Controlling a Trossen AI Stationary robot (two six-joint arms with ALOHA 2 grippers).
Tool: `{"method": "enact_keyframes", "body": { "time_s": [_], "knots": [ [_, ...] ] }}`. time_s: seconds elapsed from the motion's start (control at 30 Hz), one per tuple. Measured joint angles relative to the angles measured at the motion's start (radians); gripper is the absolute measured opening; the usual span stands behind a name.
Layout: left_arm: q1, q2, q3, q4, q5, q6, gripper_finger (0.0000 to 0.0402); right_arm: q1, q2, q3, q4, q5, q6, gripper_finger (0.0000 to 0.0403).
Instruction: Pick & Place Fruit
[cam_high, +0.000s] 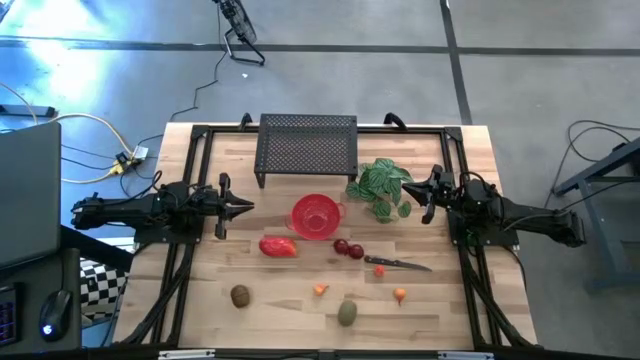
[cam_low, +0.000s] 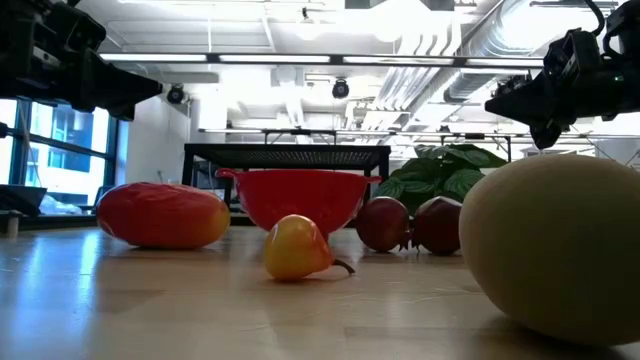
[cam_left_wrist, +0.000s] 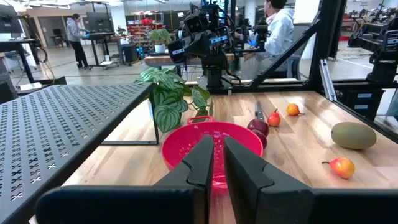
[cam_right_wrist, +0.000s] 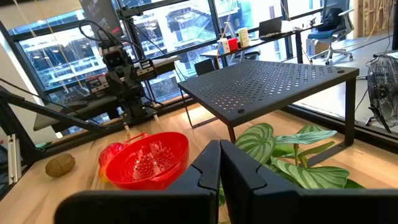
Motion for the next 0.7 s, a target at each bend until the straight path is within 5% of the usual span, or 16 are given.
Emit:
{"method": "enact_keyframes", "body": {
  "time_s": [0.27,0.7],
  "knots": [
    [0.000,0.000,0.000,0.002,-0.001,-0.054,0.0035,0.000,0.000,0.000,0.000,0.007,-0.171,0.0003],
    [0.000,0.000,0.000,0.004,-0.001,-0.132,0.0035,0.000,0.000,0.000,0.019,0.056,-0.149,0.0003]
  ]
}}
